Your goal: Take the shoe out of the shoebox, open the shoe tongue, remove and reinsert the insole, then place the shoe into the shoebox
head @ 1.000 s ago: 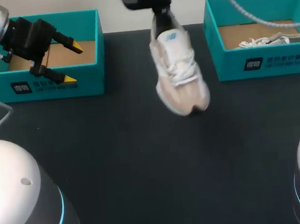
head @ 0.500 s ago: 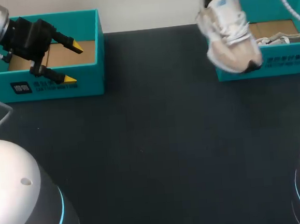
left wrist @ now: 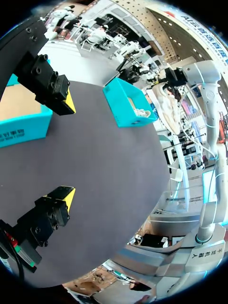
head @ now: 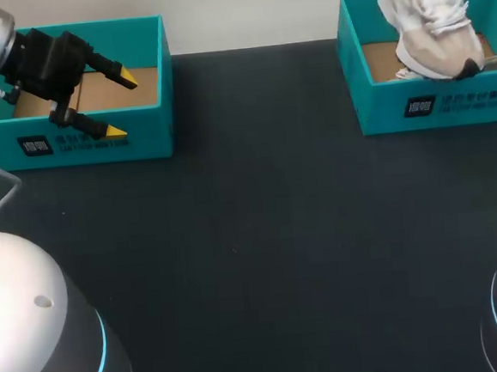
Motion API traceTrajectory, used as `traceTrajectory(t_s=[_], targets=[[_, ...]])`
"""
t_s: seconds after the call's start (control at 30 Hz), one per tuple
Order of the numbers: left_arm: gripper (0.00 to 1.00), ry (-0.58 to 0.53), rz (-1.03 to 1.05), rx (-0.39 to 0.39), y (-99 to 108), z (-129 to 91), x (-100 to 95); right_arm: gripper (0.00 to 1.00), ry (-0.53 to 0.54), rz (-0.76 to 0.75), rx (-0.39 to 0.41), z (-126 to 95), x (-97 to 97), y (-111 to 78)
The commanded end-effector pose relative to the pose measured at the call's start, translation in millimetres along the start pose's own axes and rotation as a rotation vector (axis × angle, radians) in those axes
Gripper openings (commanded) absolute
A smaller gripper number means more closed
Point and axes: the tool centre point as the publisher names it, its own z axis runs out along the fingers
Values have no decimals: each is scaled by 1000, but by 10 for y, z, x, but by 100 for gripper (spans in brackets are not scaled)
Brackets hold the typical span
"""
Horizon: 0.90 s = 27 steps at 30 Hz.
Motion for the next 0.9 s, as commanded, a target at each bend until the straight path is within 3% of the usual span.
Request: traceTrajectory(t_s=[0.03,0.67,0.9], targets=[[100,2,0,-2,2,-5,0,0,17,-4,-51,67,-88,-65],[100,2,0,-2,2,-5,0,0,17,-4,-51,67,-88,-65],[100,2,0,-2,2,-5,0,0,5,59,-22,356,-318,-439]])
